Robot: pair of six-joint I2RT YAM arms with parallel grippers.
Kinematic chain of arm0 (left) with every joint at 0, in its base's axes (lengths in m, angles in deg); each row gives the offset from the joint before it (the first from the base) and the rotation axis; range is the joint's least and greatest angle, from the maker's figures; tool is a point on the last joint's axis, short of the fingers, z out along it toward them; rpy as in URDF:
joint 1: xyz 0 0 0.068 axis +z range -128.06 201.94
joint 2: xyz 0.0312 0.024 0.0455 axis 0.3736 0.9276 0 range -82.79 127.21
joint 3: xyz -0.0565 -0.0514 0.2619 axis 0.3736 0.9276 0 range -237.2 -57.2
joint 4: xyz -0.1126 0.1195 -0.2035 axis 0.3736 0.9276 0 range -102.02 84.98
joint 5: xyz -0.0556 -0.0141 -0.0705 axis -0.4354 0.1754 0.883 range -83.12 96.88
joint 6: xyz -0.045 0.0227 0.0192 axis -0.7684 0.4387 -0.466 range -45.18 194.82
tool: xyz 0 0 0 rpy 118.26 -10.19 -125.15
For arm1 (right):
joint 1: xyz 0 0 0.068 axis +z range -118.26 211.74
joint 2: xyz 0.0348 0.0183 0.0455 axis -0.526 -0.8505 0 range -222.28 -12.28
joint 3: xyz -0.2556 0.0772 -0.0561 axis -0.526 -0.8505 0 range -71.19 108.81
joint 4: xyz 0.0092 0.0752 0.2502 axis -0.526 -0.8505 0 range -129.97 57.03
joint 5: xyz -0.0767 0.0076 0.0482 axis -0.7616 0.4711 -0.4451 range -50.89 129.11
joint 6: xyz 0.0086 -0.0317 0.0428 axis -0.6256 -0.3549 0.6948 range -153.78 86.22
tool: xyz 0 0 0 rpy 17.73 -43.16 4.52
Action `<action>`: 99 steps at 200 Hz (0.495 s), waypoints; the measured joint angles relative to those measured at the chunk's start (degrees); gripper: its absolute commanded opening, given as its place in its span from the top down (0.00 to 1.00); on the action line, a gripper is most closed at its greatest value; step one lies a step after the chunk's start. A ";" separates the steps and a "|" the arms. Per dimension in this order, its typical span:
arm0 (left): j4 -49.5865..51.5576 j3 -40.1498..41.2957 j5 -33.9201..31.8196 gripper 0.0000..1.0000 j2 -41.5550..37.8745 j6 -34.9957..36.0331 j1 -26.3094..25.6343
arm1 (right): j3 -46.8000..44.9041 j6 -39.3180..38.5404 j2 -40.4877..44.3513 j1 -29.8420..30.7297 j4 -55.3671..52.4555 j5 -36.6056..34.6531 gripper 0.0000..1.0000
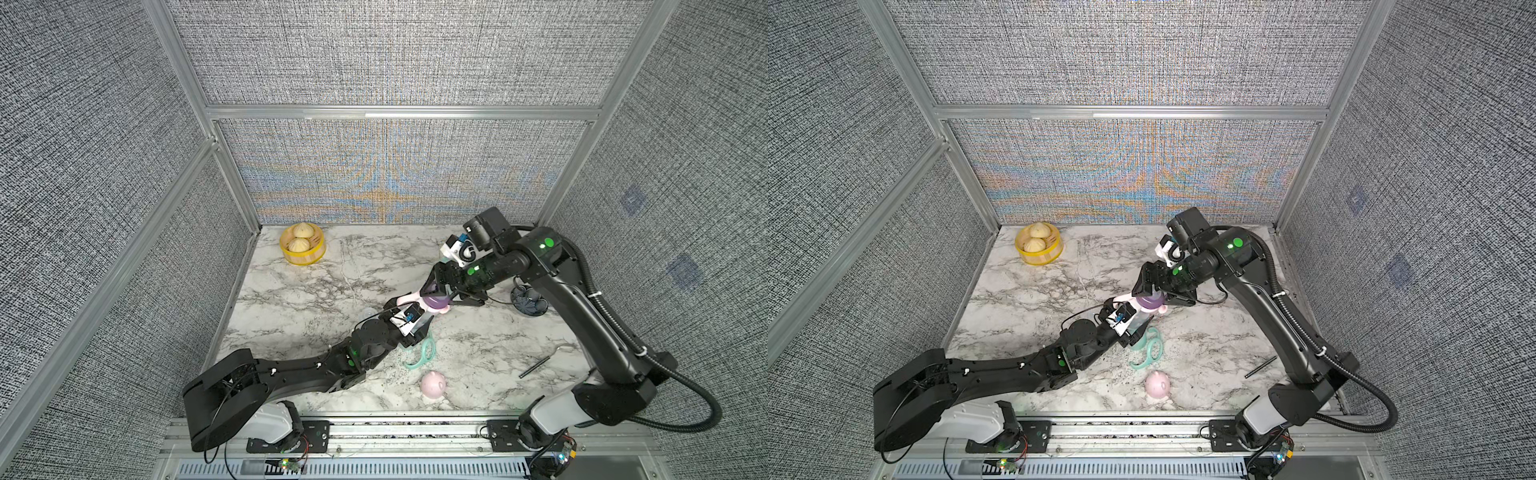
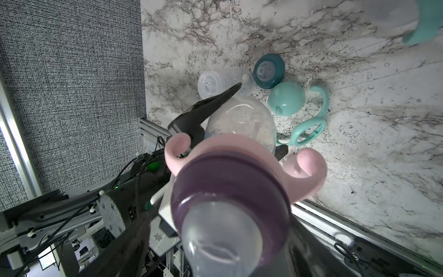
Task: Assemble the baby bottles
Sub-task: Close the nipple on the baby bottle.
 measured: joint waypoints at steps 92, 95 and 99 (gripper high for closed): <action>6.54 -2.05 12.61 1.00 -4.13 -5.62 5.51 | -16.26 -7.65 16.83 -0.07 12.72 -4.90 0.15; 6.97 -2.27 13.42 1.00 -4.28 -5.79 5.79 | -17.31 -8.15 17.73 0.04 13.92 -5.07 0.16; 7.56 -2.54 14.34 1.00 -4.48 -6.03 6.08 | -18.40 -8.70 18.64 0.09 15.21 -5.31 0.16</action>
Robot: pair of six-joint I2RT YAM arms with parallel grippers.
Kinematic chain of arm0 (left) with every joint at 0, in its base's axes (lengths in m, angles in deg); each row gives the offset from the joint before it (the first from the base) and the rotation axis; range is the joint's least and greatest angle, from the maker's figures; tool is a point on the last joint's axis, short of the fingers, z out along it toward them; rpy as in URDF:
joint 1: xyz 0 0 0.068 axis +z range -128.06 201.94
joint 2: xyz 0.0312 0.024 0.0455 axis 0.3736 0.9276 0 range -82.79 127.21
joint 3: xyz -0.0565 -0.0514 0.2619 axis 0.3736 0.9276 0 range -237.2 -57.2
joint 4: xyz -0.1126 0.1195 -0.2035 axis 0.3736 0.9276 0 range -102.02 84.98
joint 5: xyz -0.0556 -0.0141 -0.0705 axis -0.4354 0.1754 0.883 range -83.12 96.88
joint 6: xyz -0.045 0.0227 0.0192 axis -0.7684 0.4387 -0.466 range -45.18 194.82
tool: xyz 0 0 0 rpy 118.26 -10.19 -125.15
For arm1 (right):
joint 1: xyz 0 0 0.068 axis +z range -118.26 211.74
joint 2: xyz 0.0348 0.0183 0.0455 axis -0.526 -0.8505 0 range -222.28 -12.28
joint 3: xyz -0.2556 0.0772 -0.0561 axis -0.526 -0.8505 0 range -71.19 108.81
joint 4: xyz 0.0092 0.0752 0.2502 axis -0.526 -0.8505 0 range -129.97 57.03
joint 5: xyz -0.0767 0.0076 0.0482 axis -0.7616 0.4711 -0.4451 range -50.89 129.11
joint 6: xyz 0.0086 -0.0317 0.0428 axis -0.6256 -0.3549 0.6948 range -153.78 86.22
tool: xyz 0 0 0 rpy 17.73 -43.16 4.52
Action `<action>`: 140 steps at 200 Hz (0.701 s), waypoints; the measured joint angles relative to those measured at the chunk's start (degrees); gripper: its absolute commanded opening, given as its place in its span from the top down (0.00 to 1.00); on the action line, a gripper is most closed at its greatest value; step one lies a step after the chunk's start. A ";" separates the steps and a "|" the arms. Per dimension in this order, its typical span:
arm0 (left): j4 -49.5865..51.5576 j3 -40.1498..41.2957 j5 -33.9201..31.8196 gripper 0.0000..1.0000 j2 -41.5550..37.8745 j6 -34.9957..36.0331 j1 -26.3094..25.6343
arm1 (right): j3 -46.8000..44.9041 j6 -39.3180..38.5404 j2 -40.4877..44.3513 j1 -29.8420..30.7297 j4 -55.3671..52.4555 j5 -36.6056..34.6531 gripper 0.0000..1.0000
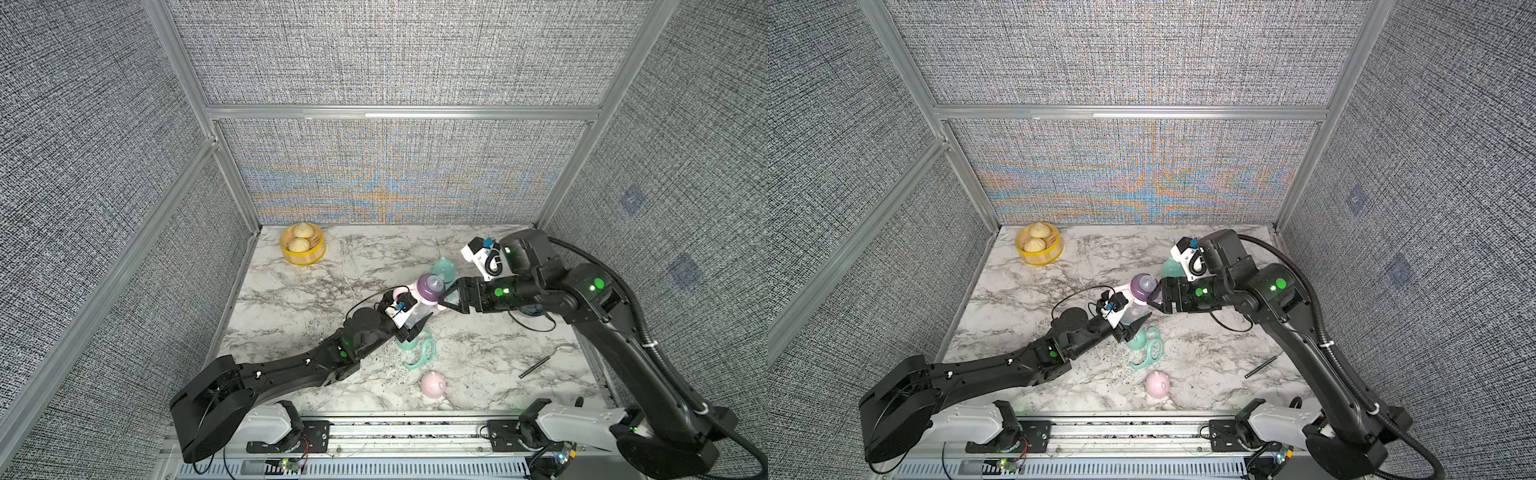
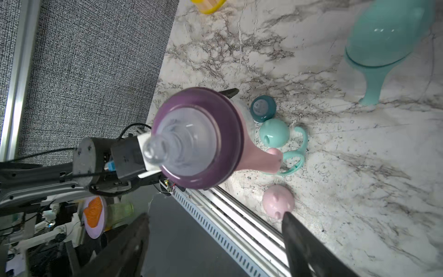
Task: Assemble the baby bottles
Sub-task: Close the nipple on the baby bottle, then screw the nipple onto the baby bottle.
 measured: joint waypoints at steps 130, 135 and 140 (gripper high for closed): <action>7.82 -6.45 30.03 1.00 1.01 -13.44 5.33 | -26.12 -12.57 15.23 1.11 37.88 -1.03 0.16; 7.89 -6.58 30.64 1.00 1.20 -13.81 5.33 | -26.32 -12.66 15.23 1.11 38.77 -1.05 0.16; 7.89 -6.69 30.99 1.00 1.38 -14.25 5.35 | -26.43 -12.72 15.21 1.11 39.58 -1.07 0.16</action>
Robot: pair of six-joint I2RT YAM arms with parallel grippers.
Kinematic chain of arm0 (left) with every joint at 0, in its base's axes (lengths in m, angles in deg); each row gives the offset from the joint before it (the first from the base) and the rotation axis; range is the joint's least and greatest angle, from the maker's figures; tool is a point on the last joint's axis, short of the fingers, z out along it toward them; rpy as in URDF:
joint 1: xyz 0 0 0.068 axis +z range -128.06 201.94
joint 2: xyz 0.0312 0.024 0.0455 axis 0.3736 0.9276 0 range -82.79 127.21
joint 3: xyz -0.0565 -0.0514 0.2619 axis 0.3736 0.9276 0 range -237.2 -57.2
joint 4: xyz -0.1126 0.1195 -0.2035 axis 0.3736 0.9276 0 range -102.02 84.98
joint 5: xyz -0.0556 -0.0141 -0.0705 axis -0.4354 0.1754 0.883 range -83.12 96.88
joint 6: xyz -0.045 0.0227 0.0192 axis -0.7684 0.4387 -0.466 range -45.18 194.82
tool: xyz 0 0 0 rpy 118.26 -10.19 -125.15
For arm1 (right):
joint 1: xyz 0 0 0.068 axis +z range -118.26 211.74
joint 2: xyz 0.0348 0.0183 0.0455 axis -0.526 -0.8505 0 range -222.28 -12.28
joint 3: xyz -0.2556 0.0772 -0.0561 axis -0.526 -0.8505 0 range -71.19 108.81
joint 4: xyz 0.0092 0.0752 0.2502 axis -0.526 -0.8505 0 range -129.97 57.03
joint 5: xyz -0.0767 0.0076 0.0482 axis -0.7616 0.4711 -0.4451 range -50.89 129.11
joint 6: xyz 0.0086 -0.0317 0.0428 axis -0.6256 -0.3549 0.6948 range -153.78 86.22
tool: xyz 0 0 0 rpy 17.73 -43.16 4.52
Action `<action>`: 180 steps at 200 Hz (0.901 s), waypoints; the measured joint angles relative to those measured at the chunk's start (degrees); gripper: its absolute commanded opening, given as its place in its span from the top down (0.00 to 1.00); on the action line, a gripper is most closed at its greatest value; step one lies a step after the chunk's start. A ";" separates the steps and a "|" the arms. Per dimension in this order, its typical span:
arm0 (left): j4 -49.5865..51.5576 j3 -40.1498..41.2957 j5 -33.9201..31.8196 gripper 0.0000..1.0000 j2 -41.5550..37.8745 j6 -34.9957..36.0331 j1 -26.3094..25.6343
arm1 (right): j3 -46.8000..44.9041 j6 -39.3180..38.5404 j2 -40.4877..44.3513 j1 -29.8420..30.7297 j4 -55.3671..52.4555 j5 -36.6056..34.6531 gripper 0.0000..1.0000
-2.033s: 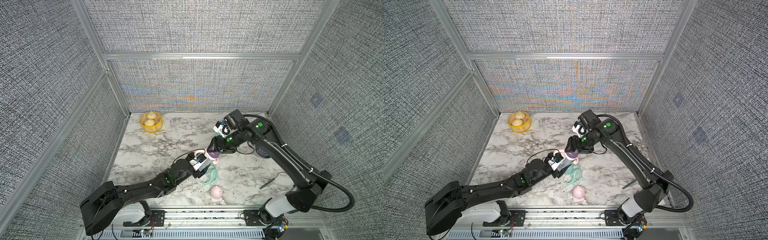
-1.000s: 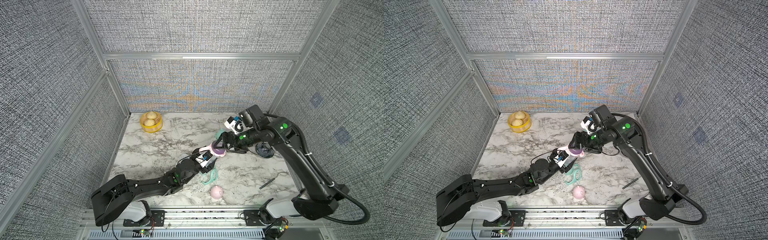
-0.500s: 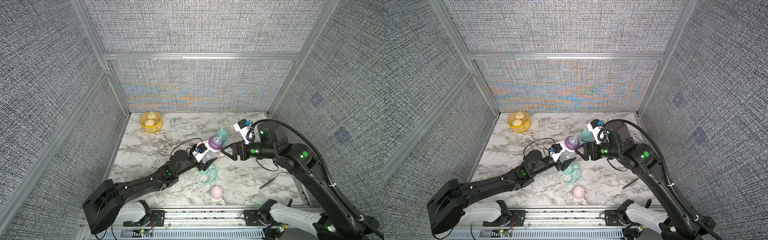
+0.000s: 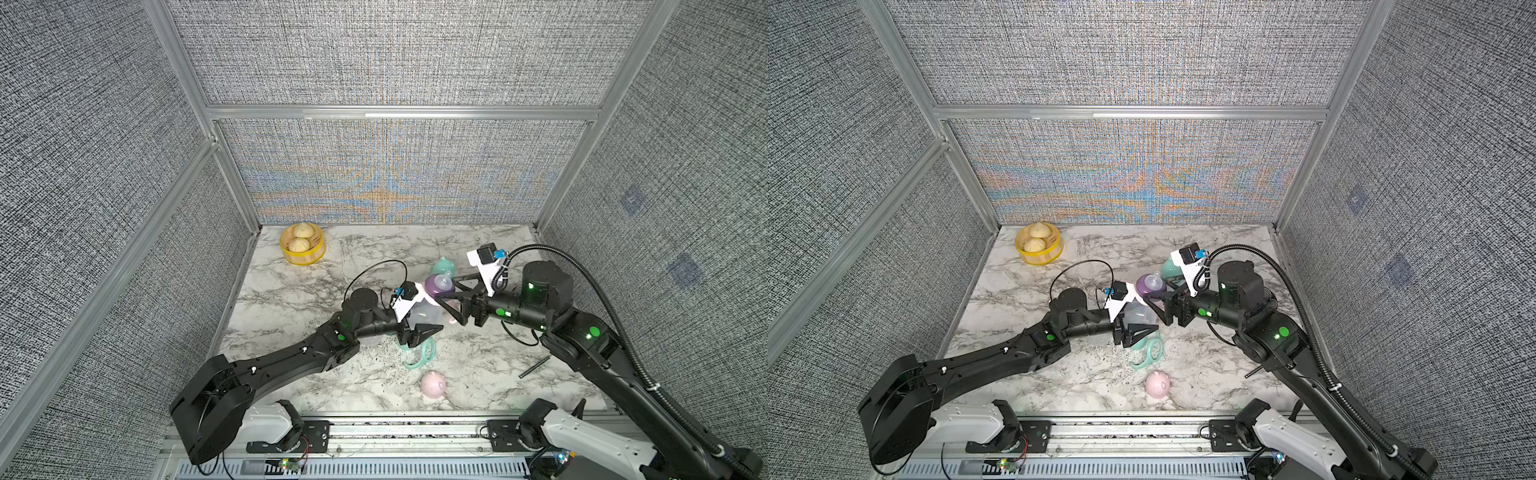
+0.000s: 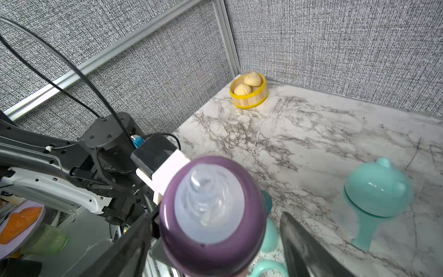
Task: Assemble the baby bottles
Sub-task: Screw the nipple onto the baby bottle.
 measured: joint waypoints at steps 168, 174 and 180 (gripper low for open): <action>0.59 -1.38 2.99 1.00 1.75 -1.95 0.20 | -4.17 -0.20 -0.57 0.46 7.23 -1.11 0.31; 0.61 -1.38 2.95 1.00 1.75 -1.92 0.20 | -4.17 -0.15 -0.66 0.46 7.28 -1.11 0.33; 0.61 -1.38 2.89 1.00 1.75 -1.92 0.20 | -4.17 -0.13 -0.74 0.46 7.41 -1.11 0.35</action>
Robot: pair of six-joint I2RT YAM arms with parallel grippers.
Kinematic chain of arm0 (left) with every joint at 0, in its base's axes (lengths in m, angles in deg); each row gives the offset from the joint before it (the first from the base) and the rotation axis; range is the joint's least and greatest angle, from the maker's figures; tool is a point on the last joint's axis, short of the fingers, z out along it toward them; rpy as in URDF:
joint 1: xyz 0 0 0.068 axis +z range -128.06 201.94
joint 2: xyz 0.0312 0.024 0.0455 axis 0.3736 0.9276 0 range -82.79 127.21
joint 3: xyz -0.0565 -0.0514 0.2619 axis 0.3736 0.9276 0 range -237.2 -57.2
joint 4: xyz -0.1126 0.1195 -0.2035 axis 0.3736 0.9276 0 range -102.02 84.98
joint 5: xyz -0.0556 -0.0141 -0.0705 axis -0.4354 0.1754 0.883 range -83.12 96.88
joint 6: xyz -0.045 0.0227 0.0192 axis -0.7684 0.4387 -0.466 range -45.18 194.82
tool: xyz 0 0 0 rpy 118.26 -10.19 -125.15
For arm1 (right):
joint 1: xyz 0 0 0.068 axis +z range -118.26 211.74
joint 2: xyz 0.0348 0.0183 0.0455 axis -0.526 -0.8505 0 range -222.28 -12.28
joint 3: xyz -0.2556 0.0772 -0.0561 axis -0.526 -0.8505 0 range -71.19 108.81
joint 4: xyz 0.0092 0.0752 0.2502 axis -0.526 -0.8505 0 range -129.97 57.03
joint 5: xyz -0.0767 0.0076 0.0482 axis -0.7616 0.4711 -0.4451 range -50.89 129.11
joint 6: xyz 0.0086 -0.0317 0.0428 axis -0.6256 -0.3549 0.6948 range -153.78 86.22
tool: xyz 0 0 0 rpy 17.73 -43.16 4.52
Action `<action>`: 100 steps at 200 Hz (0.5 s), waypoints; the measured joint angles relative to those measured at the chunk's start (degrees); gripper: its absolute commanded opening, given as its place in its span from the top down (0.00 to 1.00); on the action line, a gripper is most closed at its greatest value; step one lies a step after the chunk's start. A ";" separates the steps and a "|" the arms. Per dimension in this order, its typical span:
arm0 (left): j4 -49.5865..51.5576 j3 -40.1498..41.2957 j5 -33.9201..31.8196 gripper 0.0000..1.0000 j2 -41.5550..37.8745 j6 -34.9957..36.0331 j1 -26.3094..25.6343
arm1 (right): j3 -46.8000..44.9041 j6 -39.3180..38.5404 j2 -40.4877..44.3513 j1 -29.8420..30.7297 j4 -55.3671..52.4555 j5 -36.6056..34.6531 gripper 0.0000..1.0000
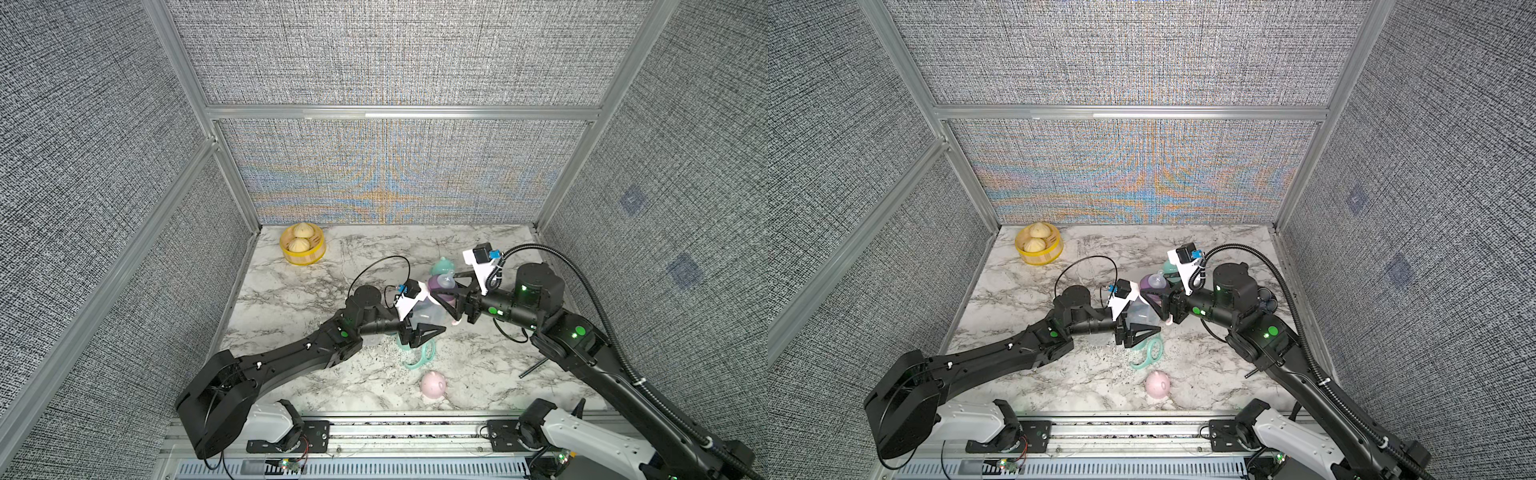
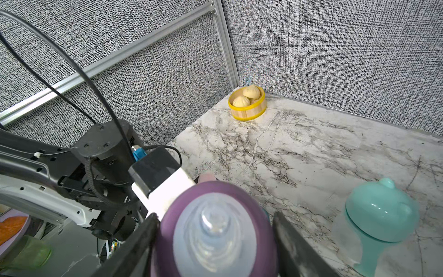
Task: Assemble the baby bottles
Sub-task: Screw the nipple onto the baby bottle.
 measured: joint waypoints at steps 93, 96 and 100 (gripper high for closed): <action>2.34 -1.51 -10.80 1.00 1.49 3.34 -0.37 | -1.88 3.08 -0.59 2.75 2.54 -9.94 0.59; 2.32 -1.49 -11.08 1.00 1.49 3.45 -0.37 | -2.05 3.45 -0.59 3.06 2.80 -10.62 0.59; 2.08 -1.38 -11.61 1.00 1.49 3.58 -0.39 | -2.21 3.80 -0.61 3.41 3.10 -11.52 0.59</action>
